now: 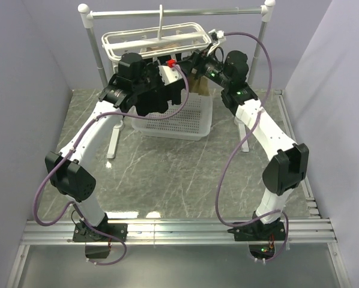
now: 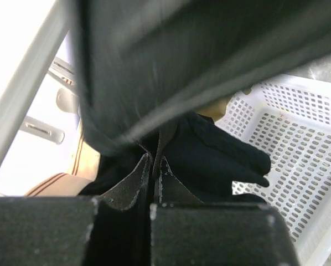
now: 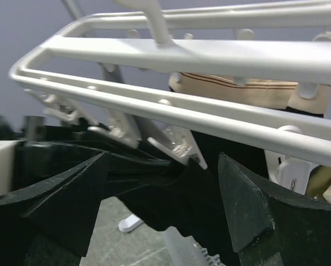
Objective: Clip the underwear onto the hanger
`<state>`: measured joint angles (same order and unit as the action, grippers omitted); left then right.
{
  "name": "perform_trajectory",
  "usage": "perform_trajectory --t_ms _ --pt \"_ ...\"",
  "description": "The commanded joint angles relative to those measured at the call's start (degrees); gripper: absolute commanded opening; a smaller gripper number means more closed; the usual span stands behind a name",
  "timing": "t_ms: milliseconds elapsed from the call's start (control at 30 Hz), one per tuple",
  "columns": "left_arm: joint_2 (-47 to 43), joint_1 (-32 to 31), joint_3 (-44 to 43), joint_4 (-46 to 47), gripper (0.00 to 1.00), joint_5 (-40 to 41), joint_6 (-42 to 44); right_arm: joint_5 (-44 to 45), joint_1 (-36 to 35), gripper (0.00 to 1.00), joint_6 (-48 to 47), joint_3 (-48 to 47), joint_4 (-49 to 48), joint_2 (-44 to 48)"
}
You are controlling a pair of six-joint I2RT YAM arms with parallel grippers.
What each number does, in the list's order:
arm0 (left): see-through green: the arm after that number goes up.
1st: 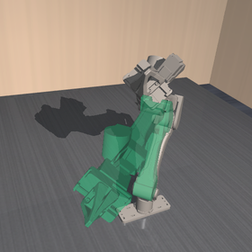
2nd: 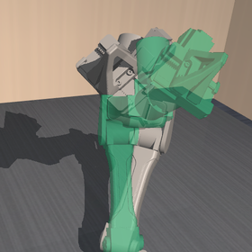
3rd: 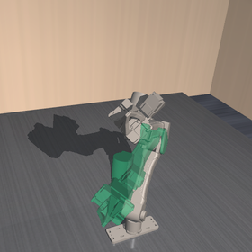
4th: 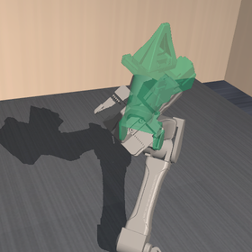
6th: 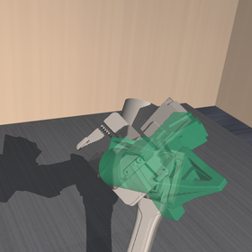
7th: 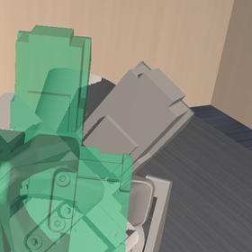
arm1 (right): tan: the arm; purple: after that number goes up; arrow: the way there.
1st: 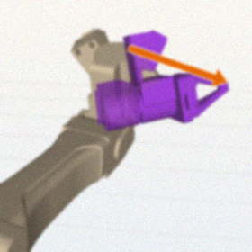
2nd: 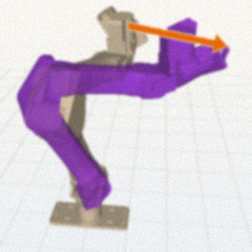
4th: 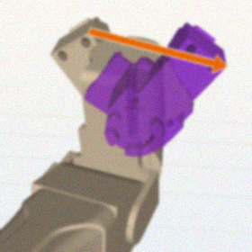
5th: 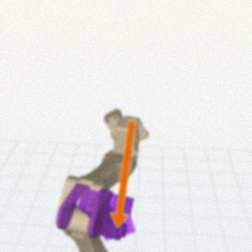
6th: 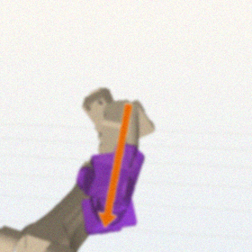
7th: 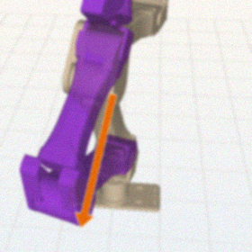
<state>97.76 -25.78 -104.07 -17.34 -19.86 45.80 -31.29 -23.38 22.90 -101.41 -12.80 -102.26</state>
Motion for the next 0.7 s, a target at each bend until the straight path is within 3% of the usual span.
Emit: perform_trajectory --t_ms 0,167,300,567,667 --pt "-3.5 0.5 0.7 0.5 0.06 -2.4 0.0 -1.1 0.3 0.87 2.9 1.1 -2.9 5.8" --pt "-4.9 0.6 2.5 -0.6 0.19 -4.2 -0.3 -2.3 1.2 0.91 4.4 4.3 -1.2 9.0" --pt "-5.9 0.6 4.2 -1.4 0.4 -5.8 -0.6 -2.5 1.7 0.92 3.6 7.6 0.0 11.7" --pt "-10.4 0.6 8.4 -3.5 0.63 -9.8 -4.0 -4.4 3.0 0.94 -1.4 15.0 4.1 18.7" --pt "-13.0 0.6 10.6 -4.3 0.8 -11.5 -6.6 -5.5 3.3 0.96 -5.0 19.1 5.8 22.6"
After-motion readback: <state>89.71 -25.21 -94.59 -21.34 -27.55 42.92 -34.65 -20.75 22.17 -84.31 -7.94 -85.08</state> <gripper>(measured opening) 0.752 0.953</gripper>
